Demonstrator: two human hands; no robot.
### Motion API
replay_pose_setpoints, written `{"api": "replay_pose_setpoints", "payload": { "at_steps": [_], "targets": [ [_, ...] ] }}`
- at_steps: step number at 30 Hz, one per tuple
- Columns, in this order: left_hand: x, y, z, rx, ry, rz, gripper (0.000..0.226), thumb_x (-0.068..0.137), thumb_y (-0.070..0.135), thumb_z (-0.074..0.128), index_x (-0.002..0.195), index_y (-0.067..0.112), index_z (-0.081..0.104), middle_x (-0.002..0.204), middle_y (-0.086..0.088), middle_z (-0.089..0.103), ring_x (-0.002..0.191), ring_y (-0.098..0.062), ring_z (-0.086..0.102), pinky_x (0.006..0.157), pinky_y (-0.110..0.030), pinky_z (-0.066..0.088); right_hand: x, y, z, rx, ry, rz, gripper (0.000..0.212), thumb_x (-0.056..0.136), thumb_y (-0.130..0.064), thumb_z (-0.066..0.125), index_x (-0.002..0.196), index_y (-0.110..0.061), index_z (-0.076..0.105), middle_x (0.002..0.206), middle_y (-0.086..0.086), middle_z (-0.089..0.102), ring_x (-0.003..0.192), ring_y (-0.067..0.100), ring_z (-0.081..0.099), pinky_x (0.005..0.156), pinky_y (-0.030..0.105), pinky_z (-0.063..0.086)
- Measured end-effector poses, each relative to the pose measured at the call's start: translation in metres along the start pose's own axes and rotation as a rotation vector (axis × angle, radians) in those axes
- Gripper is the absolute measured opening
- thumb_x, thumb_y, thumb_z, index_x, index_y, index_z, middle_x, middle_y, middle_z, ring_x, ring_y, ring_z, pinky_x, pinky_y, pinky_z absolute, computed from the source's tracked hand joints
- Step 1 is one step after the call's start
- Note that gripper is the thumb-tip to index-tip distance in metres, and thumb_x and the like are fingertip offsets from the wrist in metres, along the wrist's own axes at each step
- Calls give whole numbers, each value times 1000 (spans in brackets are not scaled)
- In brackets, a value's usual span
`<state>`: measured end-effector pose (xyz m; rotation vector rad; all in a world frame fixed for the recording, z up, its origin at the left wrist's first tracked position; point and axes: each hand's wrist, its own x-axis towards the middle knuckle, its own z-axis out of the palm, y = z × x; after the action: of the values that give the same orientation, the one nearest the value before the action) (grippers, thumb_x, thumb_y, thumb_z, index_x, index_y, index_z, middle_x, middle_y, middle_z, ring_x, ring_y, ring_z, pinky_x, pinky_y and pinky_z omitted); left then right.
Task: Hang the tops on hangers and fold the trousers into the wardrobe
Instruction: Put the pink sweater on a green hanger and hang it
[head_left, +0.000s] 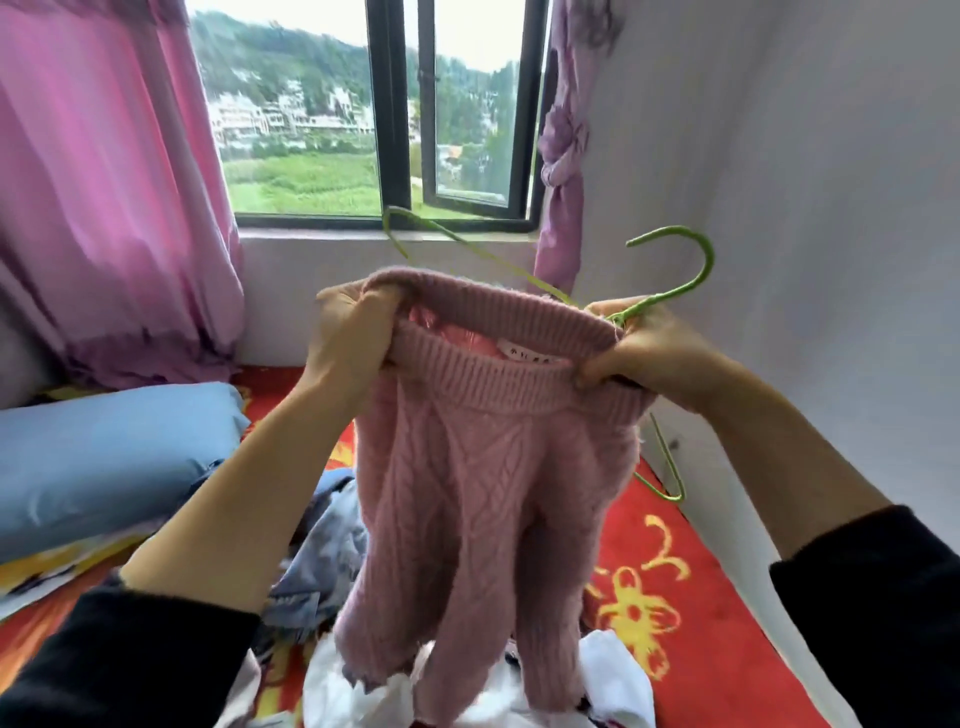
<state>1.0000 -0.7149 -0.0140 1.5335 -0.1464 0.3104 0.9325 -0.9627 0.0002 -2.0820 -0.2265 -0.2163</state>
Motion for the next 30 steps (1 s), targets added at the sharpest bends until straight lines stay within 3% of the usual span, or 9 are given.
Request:
{"api": "replay_pose_setpoints", "payload": {
  "at_steps": [4,8,11,13,18,22,25,28,30],
  "targets": [
    [-12,-46,-5,242,-64,-203,20,57,34,66,54,14,65,43,6,48,42,-13,41,42,-21,30,-1,48,33,-64,-98,166,24,56,14,69,77,11,61,67,8,56,64,16,52,60,32,44],
    [-35,-108,-7,355,-134,-347,29,76,20,67,48,15,63,37,11,44,39,-10,40,41,-21,28,-14,96,70,-13,-155,304,20,68,-2,78,65,-5,58,56,4,49,54,13,45,46,22,36],
    [-47,-139,-4,404,-182,-420,32,83,18,61,51,17,55,40,9,43,35,-7,38,38,-15,27,-11,103,74,125,47,318,39,83,-34,72,52,-17,54,43,-7,40,37,6,34,38,17,26],
    [-52,-148,0,443,-225,-473,28,85,23,59,59,16,54,42,8,42,39,-10,40,38,-16,29,-2,93,67,239,225,336,47,89,-42,61,50,-17,55,41,-7,36,33,7,29,36,16,22],
    [-53,-154,14,503,-291,-509,30,85,31,60,61,15,56,35,12,40,34,-8,40,35,-14,29,9,56,46,649,336,263,44,93,-37,52,53,-18,49,45,-7,26,36,8,20,38,14,15],
    [-49,-157,17,533,-310,-517,27,85,32,60,65,14,57,51,5,45,48,-13,45,41,-18,32,7,34,36,733,344,165,42,92,-28,47,51,-19,47,49,-4,26,39,9,18,36,14,15],
    [-46,-159,17,527,-315,-546,27,85,33,59,68,14,59,51,6,45,47,-12,46,40,-17,32,8,27,35,813,350,134,44,90,-24,45,47,-19,49,47,-5,27,38,9,19,35,15,14],
    [-45,-161,18,463,-327,-588,24,86,32,59,73,12,59,55,3,45,52,-14,47,50,-24,36,10,33,48,852,378,107,45,90,-24,45,46,-18,48,45,-5,26,36,9,19,34,15,16],
    [-45,-161,18,439,-324,-602,25,86,32,59,71,13,58,52,5,44,48,-12,45,47,-21,35,10,48,64,865,408,127,46,92,-25,45,47,-16,47,41,-5,27,34,9,20,34,14,16]
  ]
}}
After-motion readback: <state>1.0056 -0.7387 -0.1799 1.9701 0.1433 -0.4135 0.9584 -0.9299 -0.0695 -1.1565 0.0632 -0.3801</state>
